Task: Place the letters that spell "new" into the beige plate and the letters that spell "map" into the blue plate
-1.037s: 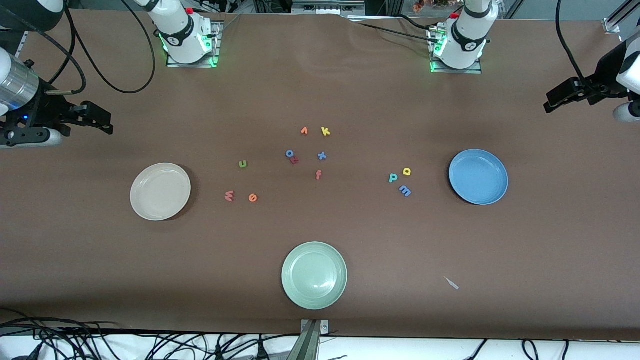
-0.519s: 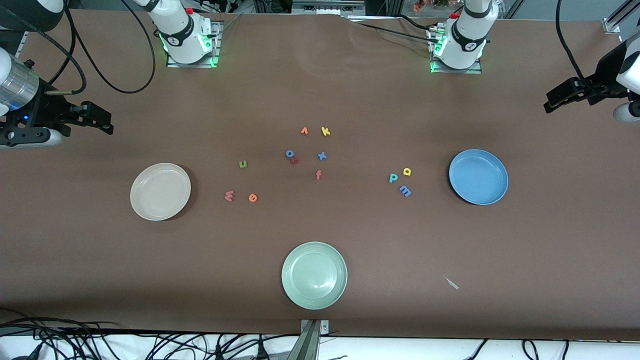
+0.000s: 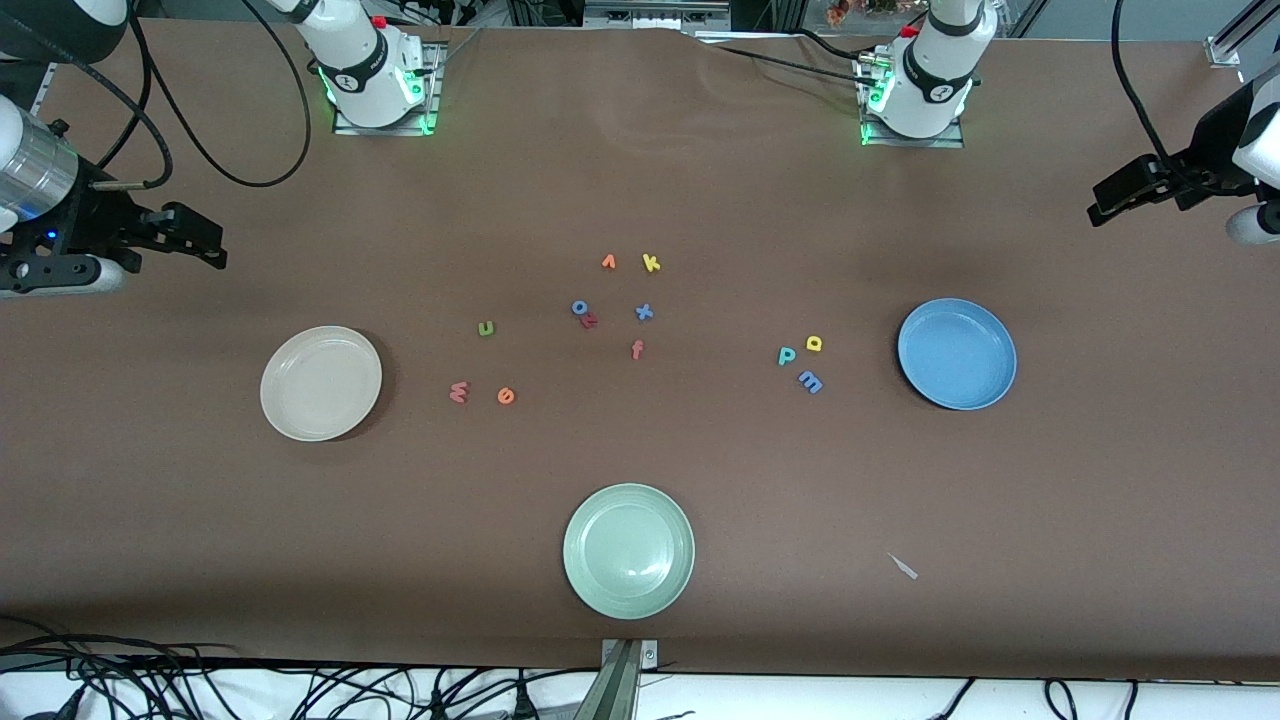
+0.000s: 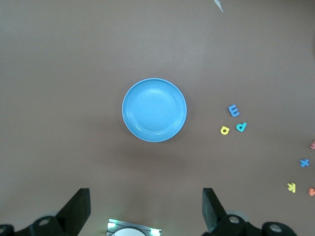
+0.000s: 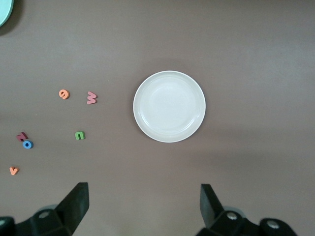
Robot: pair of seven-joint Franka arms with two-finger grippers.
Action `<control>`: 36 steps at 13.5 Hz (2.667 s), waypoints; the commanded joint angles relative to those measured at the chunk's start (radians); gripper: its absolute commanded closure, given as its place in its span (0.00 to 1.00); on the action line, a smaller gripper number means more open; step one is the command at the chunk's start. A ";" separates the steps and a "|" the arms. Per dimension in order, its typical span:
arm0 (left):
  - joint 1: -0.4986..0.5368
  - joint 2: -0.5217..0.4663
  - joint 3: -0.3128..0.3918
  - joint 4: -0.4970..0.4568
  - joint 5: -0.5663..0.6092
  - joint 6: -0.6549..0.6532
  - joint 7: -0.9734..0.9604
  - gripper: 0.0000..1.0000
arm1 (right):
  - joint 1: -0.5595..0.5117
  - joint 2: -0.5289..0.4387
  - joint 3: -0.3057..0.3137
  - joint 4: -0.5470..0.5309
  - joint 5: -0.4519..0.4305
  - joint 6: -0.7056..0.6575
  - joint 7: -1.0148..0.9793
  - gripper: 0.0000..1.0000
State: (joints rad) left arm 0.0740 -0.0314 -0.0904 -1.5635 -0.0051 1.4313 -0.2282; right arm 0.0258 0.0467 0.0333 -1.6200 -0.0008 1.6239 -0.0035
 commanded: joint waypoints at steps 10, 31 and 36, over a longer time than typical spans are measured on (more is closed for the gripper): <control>-0.002 0.010 -0.002 0.026 0.013 -0.022 -0.006 0.00 | -0.006 0.002 0.002 0.009 0.007 -0.015 0.005 0.00; 0.000 0.010 -0.002 0.025 -0.001 -0.023 -0.006 0.00 | 0.095 0.183 0.013 0.035 0.010 0.050 0.002 0.00; 0.001 0.010 0.003 0.020 -0.003 -0.028 -0.006 0.00 | 0.183 0.335 0.013 0.026 0.021 0.235 0.101 0.00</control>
State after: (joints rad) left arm 0.0739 -0.0302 -0.0904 -1.5633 -0.0052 1.4283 -0.2282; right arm 0.1841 0.3261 0.0499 -1.6200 0.0042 1.8222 0.0316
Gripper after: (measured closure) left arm 0.000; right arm 0.000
